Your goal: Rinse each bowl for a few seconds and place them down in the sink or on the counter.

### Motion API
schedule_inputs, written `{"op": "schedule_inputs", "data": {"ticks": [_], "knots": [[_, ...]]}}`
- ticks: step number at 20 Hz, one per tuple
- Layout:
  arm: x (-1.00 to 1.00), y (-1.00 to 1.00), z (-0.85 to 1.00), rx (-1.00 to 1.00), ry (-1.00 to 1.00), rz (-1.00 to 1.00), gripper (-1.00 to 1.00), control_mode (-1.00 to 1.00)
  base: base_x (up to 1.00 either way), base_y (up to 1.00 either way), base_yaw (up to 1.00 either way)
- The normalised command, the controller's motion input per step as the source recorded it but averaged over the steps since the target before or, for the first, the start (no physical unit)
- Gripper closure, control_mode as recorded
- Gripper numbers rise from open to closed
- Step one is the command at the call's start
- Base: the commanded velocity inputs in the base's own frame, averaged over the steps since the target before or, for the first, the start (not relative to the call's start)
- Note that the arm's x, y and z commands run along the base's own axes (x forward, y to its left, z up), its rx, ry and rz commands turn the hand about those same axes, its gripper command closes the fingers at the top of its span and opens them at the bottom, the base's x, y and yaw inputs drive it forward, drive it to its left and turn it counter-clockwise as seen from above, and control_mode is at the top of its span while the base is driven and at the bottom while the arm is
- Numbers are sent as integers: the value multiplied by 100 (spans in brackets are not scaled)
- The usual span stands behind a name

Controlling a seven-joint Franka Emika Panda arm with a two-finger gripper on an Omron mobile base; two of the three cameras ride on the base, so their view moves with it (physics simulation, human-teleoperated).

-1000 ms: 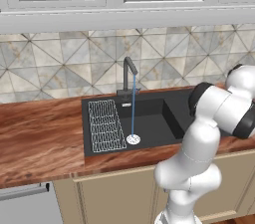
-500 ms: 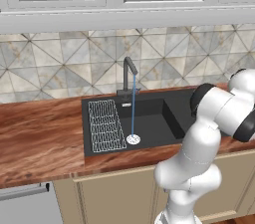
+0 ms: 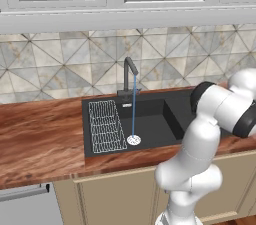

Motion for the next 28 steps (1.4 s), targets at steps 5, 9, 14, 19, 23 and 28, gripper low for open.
{"op": "schedule_inputs", "data": {"ticks": [5, 9, 14, 19, 23, 28], "knots": [[0, -24, 0, 1, 0, 3, -100, -100, 0, 0, 0], [-2, -22, 0, 0, 0, 3, -100, -100, 0, 0, 0], [0, -23, 0, 1, 0, 4, -100, -100, 0, 0, 0], [0, -21, 0, 1, 0, 4, -100, -100, 0, 0, 0], [0, -20, -3, 1, 0, 3, -100, -100, 0, 0, 0], [0, -17, -7, 1, 0, 3, -100, -100, 0, 0, 0]]}}
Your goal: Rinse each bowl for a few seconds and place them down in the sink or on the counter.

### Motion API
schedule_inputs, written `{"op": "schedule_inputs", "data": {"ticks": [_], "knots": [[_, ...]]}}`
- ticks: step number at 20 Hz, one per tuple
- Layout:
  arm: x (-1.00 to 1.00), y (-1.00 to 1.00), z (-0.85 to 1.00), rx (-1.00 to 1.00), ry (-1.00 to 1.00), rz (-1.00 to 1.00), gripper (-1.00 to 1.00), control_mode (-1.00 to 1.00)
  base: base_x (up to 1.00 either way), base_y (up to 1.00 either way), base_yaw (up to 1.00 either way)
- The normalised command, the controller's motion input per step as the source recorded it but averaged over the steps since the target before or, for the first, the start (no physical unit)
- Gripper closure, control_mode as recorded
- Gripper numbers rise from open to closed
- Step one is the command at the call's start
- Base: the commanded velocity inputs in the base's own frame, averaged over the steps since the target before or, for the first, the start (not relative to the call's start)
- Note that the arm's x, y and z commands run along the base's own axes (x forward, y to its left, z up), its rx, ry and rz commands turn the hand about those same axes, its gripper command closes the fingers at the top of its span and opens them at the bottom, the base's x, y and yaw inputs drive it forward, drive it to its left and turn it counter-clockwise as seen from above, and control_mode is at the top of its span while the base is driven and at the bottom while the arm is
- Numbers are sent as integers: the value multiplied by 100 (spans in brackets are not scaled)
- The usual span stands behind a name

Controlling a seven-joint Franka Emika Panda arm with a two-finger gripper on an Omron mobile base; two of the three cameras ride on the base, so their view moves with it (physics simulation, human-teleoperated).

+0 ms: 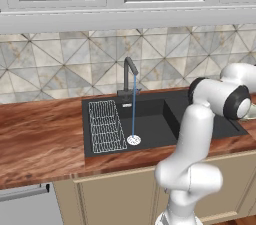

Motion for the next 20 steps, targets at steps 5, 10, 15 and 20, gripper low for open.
{"op": "schedule_inputs", "data": {"ticks": [5, 10, 15, 20], "knots": [[0, -12, -9, 0, 0, 3, -100, -100, 0, 0, 0], [0, -11, -10, 0, 0, 3, -100, -100, 0, 0, 0], [1, -2, -10, 0, 0, 1, -100, -100, 0, 0, 0], [3, 0, -11, 0, 0, 0, -100, -100, 0, 0, 0]]}}
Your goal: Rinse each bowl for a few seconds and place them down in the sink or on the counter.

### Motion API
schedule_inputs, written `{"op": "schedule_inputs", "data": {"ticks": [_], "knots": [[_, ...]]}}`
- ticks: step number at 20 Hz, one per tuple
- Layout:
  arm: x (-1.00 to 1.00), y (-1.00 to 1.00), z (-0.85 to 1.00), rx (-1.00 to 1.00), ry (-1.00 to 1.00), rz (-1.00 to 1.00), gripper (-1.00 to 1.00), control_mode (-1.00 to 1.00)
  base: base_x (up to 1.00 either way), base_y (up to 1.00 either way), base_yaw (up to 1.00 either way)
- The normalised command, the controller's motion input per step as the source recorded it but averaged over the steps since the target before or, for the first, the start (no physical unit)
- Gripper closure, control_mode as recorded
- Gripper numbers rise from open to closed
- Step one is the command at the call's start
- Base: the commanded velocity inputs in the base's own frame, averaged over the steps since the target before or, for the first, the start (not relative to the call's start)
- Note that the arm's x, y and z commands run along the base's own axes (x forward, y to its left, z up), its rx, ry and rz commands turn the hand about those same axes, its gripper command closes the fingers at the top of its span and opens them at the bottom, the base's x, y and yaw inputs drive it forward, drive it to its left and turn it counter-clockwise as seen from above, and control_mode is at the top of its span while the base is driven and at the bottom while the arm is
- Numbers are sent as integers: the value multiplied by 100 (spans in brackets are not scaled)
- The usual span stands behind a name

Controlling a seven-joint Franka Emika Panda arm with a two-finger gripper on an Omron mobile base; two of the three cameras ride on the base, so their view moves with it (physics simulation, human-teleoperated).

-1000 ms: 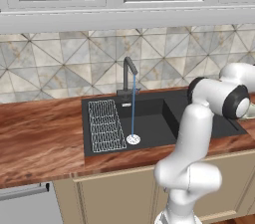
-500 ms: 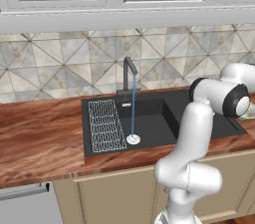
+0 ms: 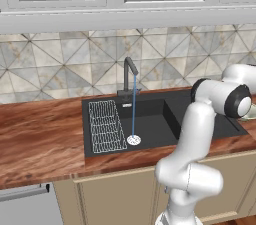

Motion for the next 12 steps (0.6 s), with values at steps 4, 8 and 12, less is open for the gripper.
{"op": "schedule_inputs", "data": {"ticks": [4, 8, 12], "knots": [[5, 0, -6, -1, 0, 0, -100, -100, 0, 0, 0], [8, -4, -10, -1, 0, 0, -100, -100, 0, 0, 0], [9, -10, -14, 0, 0, 0, -100, -100, 0, 0, 0]]}}
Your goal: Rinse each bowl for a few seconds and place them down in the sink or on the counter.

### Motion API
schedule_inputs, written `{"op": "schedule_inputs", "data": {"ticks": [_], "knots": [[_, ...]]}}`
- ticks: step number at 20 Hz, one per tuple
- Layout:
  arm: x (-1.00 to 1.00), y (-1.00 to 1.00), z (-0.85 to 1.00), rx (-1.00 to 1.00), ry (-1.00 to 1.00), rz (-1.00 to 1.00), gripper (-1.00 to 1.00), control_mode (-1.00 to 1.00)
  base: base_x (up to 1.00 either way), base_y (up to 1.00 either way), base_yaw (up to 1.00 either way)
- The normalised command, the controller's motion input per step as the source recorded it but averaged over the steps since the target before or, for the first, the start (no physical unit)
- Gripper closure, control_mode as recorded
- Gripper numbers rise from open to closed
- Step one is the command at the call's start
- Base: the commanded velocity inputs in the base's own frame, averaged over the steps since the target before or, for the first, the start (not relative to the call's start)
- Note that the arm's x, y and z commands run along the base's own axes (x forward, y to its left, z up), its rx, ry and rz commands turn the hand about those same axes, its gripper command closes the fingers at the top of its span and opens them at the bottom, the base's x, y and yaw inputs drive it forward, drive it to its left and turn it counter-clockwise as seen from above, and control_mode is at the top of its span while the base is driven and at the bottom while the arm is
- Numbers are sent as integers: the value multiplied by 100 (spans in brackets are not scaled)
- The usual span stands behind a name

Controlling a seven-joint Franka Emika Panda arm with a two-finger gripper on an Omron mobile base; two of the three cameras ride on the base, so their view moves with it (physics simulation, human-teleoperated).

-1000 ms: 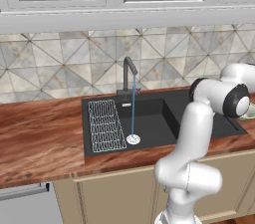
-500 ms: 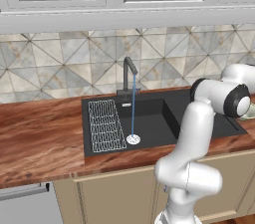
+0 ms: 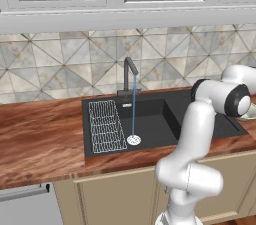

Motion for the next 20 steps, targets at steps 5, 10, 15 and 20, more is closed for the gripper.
{"op": "schedule_inputs", "data": {"ticks": [5, 10, 15, 20], "knots": [[9, -11, -16, 0, 1, 0, -100, -100, 0, 0, 0], [9, -13, -12, 0, 1, 0, -100, -100, 0, 0, 0], [8, -17, -11, 0, 1, 0, -100, -100, 0, 0, 0], [8, -18, -9, 0, 1, 0, -100, -100, 0, 0, 0]]}}
